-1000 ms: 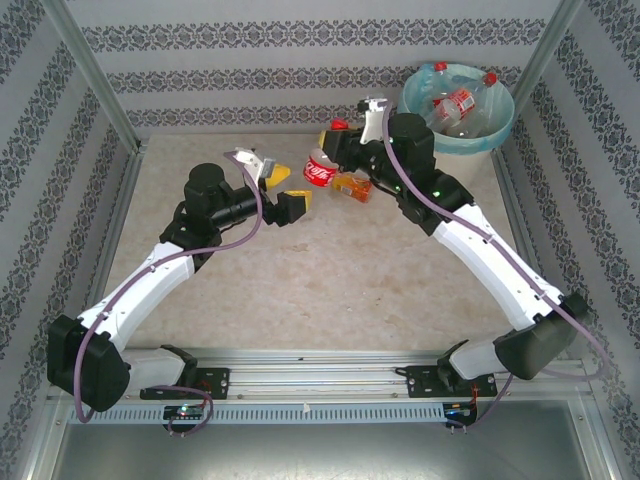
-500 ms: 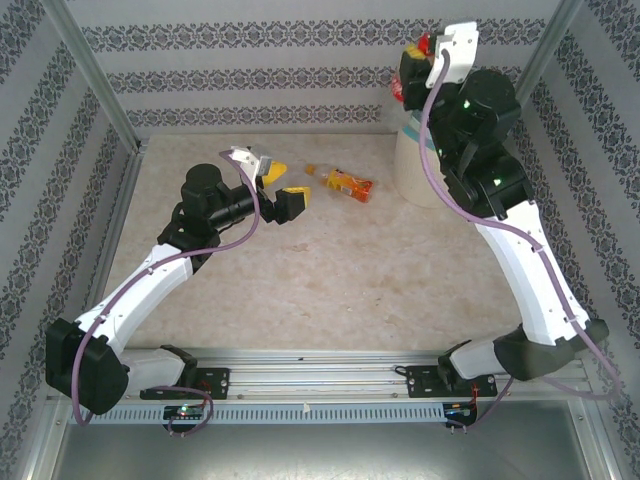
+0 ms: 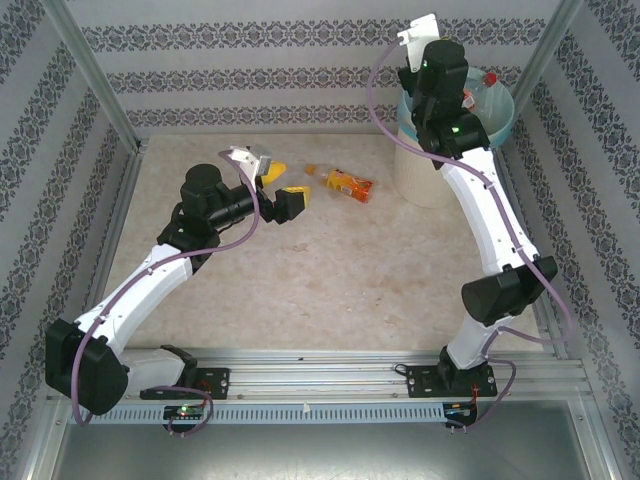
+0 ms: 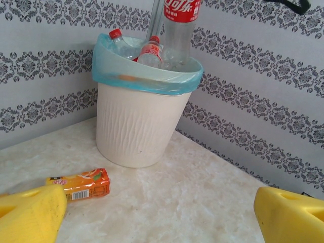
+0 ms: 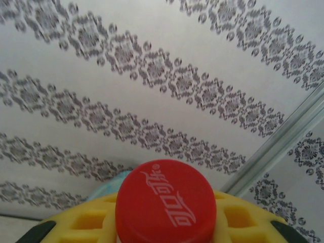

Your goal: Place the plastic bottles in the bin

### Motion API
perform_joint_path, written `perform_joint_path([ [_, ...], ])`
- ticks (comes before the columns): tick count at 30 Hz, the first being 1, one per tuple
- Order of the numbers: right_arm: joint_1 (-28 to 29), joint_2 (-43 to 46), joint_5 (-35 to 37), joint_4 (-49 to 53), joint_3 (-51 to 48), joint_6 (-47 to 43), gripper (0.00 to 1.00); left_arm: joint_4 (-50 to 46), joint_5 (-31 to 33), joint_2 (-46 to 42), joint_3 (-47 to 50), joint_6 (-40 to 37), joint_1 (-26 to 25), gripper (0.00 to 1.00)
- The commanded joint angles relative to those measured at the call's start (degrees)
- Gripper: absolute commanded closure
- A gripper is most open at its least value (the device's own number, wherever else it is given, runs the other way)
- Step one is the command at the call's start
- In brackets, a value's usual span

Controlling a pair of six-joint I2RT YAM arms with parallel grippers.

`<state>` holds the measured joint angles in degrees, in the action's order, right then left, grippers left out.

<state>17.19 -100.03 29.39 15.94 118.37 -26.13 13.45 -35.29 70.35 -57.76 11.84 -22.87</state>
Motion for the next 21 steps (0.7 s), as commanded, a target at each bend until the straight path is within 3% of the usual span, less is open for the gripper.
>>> perform_joint_path([
  [1, -2.10, 0.62, 0.83, -0.53, 0.34, -1.91, 1.00, 0.38, 0.81, -1.20, -0.34, -0.94, -0.15, 0.05],
  [12, -9.82, 1.33, -7.78, -3.96, -12.50, 0.22, 1.00, 1.63, 0.49, -0.18, -0.22, 0.00, -0.15, 0.05],
  [21, -10.68, 0.54, -11.98, -2.90, -16.47, 0.02, 1.00, 1.60, 0.64, 0.48, -0.30, 0.03, -0.16, 0.05],
])
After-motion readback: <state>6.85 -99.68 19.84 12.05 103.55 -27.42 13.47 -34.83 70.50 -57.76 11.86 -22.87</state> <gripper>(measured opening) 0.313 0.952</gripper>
